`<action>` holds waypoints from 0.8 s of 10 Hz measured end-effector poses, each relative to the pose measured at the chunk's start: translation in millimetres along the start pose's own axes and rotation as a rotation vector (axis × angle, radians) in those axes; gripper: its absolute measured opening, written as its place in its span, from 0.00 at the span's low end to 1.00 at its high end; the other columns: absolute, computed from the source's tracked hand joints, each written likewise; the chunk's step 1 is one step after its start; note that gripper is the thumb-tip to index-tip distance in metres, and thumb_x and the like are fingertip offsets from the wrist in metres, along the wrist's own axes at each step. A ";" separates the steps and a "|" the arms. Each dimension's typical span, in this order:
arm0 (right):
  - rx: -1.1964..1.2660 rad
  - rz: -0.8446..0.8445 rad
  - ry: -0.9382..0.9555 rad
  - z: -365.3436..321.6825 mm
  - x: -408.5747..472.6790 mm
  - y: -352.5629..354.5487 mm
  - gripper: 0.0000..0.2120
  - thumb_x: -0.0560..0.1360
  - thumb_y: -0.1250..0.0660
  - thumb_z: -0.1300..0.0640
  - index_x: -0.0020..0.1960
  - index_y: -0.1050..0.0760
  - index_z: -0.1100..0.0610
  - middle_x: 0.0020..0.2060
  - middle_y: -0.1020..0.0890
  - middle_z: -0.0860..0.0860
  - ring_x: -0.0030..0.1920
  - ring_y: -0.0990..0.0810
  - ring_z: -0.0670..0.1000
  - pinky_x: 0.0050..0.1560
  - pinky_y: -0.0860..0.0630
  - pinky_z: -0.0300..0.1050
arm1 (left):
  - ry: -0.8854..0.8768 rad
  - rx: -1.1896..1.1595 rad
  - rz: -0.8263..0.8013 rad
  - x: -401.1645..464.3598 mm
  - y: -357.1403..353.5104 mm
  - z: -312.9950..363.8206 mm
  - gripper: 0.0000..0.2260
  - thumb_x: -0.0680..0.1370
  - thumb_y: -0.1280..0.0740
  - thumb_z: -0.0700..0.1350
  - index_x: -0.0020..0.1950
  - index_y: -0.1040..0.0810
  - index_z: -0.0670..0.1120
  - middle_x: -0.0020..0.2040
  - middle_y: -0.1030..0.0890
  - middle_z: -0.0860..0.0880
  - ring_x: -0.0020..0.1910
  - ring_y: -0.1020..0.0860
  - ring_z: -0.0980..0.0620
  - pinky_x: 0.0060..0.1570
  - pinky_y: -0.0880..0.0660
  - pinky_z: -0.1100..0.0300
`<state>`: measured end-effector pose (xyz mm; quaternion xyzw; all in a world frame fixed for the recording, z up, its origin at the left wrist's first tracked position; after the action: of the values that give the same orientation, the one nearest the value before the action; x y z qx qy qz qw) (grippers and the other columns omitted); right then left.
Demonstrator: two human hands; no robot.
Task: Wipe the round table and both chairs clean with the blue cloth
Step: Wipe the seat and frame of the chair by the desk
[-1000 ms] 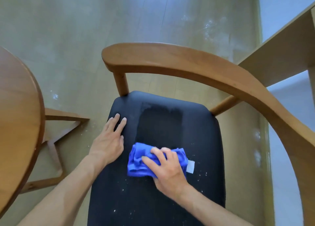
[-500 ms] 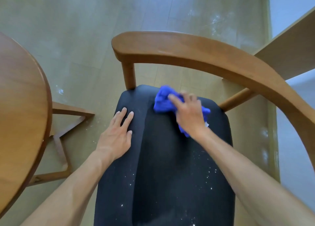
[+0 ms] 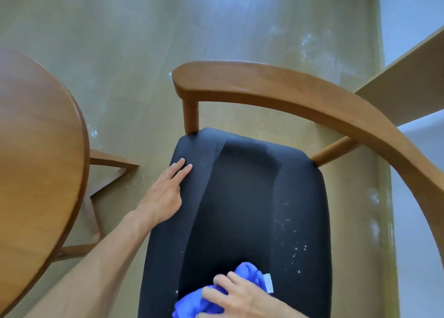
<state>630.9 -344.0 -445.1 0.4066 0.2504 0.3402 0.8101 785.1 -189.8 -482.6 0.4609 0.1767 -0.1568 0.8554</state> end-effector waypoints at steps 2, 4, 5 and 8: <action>0.780 0.168 -0.570 158.3 156.5 -56.2 0.22 0.69 0.39 0.66 0.61 0.25 0.51 0.56 0.24 0.57 0.47 0.26 0.60 0.44 0.28 0.52 | 0.033 -0.159 0.095 2.8 8.0 -14.5 0.28 0.79 0.48 0.33 0.76 0.39 0.55 0.76 0.39 0.58 0.74 0.39 0.57 0.67 0.47 0.72; 0.764 0.087 -0.705 122.4 150.1 -45.1 0.23 0.66 0.38 0.68 0.59 0.24 0.54 0.56 0.23 0.57 0.42 0.27 0.59 0.40 0.28 0.50 | 0.162 -0.454 0.107 3.0 9.6 -32.7 0.26 0.79 0.49 0.33 0.72 0.33 0.55 0.70 0.28 0.54 0.69 0.31 0.54 0.66 0.39 0.65; 0.991 0.223 -0.391 18.9 72.7 6.8 0.19 0.66 0.40 0.68 0.53 0.23 0.54 0.48 0.21 0.56 0.38 0.29 0.57 0.36 0.30 0.48 | 0.181 -0.494 0.087 5.1 14.7 -33.3 0.25 0.80 0.49 0.32 0.72 0.31 0.52 0.70 0.27 0.51 0.71 0.32 0.54 0.70 0.39 0.62; 1.030 0.636 0.272 1.8 43.2 53.9 0.11 0.76 0.46 0.68 0.42 0.28 0.57 0.39 0.28 0.54 0.39 0.35 0.53 0.43 0.39 0.46 | 0.202 -0.339 0.056 4.3 13.0 -26.1 0.24 0.81 0.50 0.35 0.74 0.36 0.55 0.73 0.31 0.53 0.72 0.34 0.52 0.66 0.41 0.65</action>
<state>641.1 -288.6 -405.1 0.7529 0.3501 0.4492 0.3299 790.4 -161.5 -488.4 0.3283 0.2727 -0.0537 0.9028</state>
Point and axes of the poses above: each hand's wrist, its own x-axis towards the middle knuckle, its own y-axis out of the back of the hand, z = x × y, the point moved 9 cm from there along x, towards the middle knuckle
